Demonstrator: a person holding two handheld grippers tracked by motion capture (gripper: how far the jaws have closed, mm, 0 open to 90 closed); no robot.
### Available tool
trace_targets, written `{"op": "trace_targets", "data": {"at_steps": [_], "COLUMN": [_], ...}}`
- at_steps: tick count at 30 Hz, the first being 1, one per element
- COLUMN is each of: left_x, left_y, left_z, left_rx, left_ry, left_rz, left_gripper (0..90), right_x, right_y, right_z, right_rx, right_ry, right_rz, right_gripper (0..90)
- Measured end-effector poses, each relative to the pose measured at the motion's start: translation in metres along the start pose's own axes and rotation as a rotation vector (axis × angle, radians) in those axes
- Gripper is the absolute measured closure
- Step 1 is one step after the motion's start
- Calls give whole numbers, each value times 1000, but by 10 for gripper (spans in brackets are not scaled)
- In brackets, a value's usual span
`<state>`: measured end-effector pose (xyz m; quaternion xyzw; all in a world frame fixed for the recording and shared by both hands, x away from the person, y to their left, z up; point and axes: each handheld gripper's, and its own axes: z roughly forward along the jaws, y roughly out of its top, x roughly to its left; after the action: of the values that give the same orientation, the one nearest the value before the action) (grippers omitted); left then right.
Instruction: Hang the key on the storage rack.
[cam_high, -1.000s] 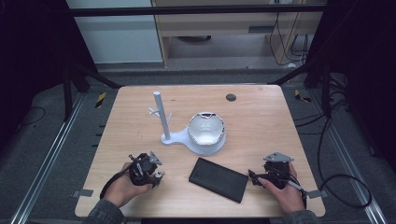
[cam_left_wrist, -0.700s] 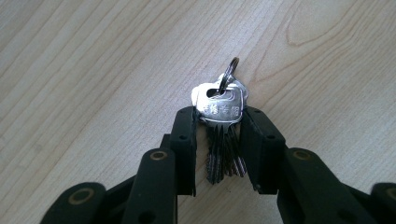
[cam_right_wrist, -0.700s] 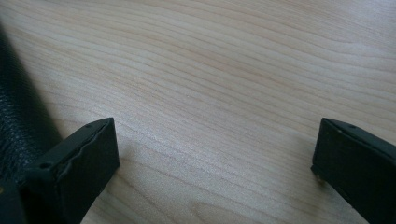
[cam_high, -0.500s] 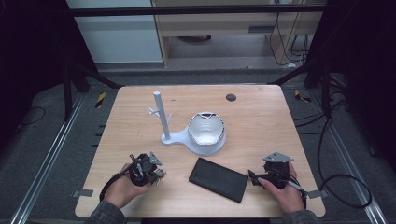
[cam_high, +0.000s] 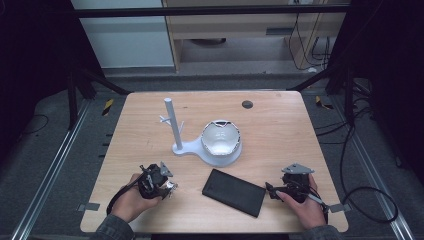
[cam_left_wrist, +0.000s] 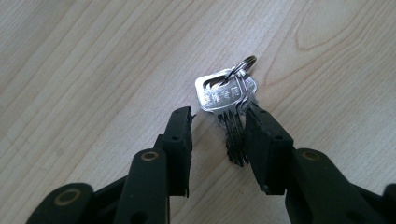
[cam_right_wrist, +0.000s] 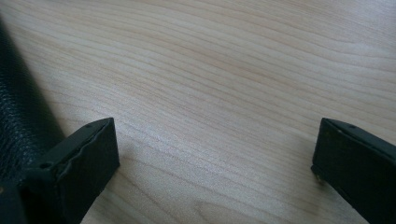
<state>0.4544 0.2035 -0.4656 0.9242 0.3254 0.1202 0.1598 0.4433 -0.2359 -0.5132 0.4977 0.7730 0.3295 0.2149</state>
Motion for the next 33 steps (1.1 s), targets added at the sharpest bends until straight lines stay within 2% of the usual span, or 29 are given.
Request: {"op": "trace_targets", "data": {"at_steps": [1,2,3,4,6,11,13,15,17,20,22,24,26,29,30,33], "left_x": [1,1,2,2,2,0,0,-1,-2,-4,-5,-5,-4,-7,-8,-9], "left_y": [0,0,2,2,2,3,4,4,5,5,5,5,5,5,5,5], "left_z": [0,0,1,2,2,3,2,-1,-2,1,4,6,6,5,4,3], "left_rx": [2,2,0,12,1,2,-1,-16,-24,-14,12,7,3,8,0,7], "left_ry": [-22,-22,-55,-59,-73,-74,-66,-89,-91,-79,-51,-47,-36,-18,-5,-10], "left_rz": [-9,-9,-34,-31,-54,-73,-68,-80,-90,-87,-78,-83,-70,-47,-34,-28], "left_gripper": [611,600,605,605,601,548,533,523,499,495,499,543,651,685,803,830], "right_x": [0,0,0,0,0,0,0,0,0,0,0,0,0,0,0,1], "right_y": [0,0,0,0,0,0,0,0,0,0,0,0,0,0,0,0], "right_z": [0,0,0,0,0,0,0,0,0,0,0,0,0,0,0,0], "right_rx": [1,1,1,1,1,1,1,1,1,1,1,1,1,1,1,-1], "right_ry": [-1,0,0,0,0,0,1,1,1,1,1,1,1,1,1,2], "right_rz": [-2,-2,-2,-2,-2,-2,-3,-3,-3,-3,-3,-3,-3,-4,-4,-7], "right_gripper": [6,6,6,6,5,5,6,6,5,6,6,6,6,6,6,6]}}
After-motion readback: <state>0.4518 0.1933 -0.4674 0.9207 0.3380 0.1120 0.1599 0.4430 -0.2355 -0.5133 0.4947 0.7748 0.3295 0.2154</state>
